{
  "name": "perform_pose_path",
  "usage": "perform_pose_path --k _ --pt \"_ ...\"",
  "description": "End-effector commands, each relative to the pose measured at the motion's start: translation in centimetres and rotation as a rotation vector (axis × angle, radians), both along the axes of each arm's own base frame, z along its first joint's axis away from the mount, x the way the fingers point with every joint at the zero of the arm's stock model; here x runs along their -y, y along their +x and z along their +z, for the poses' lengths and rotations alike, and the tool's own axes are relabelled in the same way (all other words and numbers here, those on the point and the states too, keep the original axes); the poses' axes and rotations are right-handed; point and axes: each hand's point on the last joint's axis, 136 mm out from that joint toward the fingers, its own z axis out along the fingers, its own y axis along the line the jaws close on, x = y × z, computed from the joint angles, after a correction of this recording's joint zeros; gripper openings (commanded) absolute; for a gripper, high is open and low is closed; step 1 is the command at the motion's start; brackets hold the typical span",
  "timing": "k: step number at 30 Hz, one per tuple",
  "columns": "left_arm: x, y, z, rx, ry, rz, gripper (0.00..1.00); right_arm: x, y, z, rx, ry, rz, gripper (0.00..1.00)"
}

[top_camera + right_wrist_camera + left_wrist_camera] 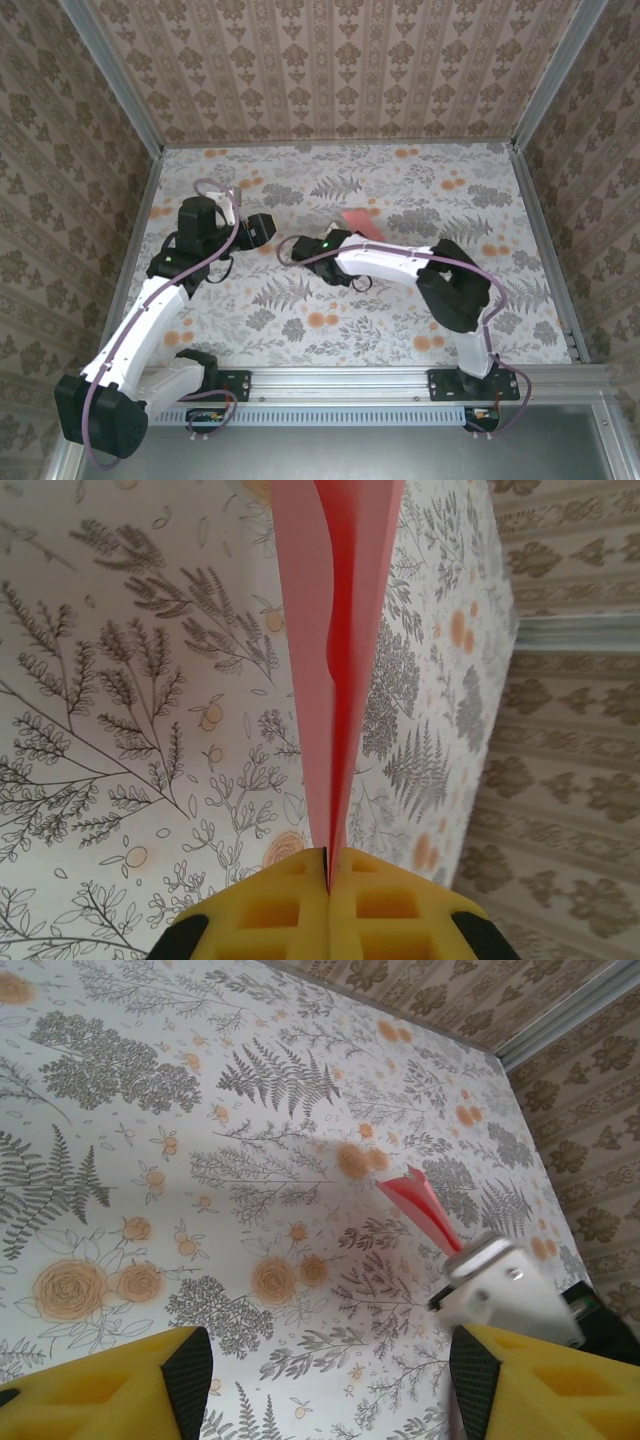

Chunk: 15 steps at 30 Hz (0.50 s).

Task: Fold a paper plane with a square sheet of paper (fold left side to right side)
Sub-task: Turn over the paper at the center of the table.

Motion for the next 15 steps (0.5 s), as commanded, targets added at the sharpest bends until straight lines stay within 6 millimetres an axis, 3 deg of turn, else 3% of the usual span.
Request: perform_pose_path --k 1,5,11,15 --pt "-0.5 0.0 0.6 0.02 0.017 0.008 0.67 -0.1 0.0 -0.3 -0.012 -0.156 0.042 0.0" --pt "-0.5 -0.1 0.1 0.002 0.02 0.006 0.67 -1.4 -1.3 -3.9 -0.136 -0.174 0.066 0.01" --pt "-0.1 0.0 -0.7 -0.039 0.009 -0.009 0.67 -2.8 -3.9 -7.8 -0.338 -0.073 0.052 0.04" --pt "0.4 -0.2 -1.4 -0.075 -0.01 -0.03 0.68 -3.9 -5.5 -8.4 -0.426 0.059 0.038 0.21"
